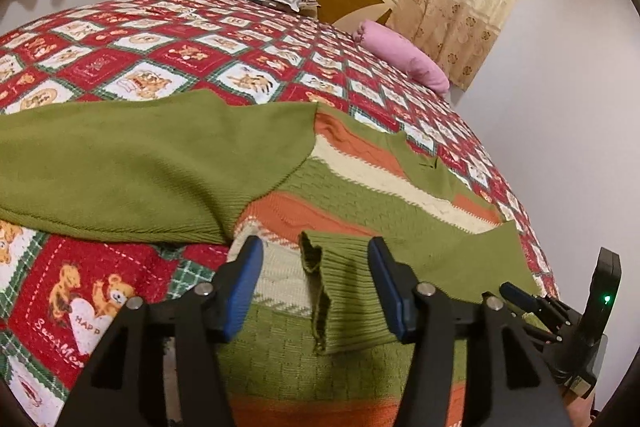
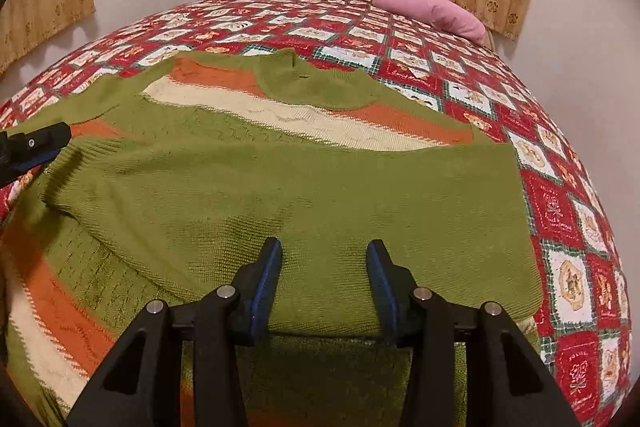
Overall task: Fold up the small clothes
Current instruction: 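Move the left tool to the other sleeve cuff and close on it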
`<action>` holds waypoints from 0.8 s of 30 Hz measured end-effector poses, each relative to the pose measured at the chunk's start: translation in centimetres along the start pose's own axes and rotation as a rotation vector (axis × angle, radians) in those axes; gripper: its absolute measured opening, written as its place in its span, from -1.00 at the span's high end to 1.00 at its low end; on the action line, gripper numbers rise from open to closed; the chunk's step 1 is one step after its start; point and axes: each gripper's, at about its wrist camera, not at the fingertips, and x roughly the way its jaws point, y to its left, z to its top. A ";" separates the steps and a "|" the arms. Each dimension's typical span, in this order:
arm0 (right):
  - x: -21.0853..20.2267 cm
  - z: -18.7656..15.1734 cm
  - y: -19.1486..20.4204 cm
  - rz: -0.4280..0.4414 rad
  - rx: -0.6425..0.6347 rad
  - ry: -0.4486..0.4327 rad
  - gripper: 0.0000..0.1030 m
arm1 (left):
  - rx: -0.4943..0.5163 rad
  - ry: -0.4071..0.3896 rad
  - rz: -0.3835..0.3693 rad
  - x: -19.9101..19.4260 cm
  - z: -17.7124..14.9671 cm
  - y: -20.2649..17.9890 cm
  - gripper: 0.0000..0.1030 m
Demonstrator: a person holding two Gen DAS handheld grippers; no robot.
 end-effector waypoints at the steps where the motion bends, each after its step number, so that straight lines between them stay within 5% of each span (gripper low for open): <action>1: 0.0 -0.1 0.2 -0.001 0.000 -0.002 0.11 | 0.004 -0.001 0.003 -0.2 0.0 0.0 -0.24; 3: 0.0 -0.1 0.5 -0.015 -0.009 -0.007 0.11 | 0.004 0.004 0.028 -0.6 -0.1 0.2 -0.54; 6: -0.1 -0.1 0.9 -0.035 -0.025 -0.012 0.11 | -0.025 -0.002 0.058 -1.7 -0.1 1.2 -0.71; 12: -0.2 -0.2 0.8 -0.037 -0.022 -0.017 0.10 | -0.056 0.027 0.139 -3.5 -0.1 4.4 -0.72; 24: -0.3 -0.3 0.5 -0.021 -0.006 -0.020 0.10 | -0.029 -0.025 0.436 -8.7 2.7 13.0 -0.72</action>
